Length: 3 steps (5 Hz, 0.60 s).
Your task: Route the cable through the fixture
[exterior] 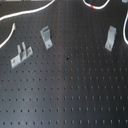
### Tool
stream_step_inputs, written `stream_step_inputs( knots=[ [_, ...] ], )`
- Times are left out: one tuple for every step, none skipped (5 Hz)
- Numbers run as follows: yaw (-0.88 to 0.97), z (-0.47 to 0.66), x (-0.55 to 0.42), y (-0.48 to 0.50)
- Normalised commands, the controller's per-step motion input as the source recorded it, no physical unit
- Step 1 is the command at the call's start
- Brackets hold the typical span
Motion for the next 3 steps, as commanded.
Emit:
stream_step_inputs(
  knots=[
    [0.0,0.0,-0.016,0.026],
    [0.59,0.33,-0.035,-0.097],
    [1.0,0.48,-0.005,-0.001]
  ],
)
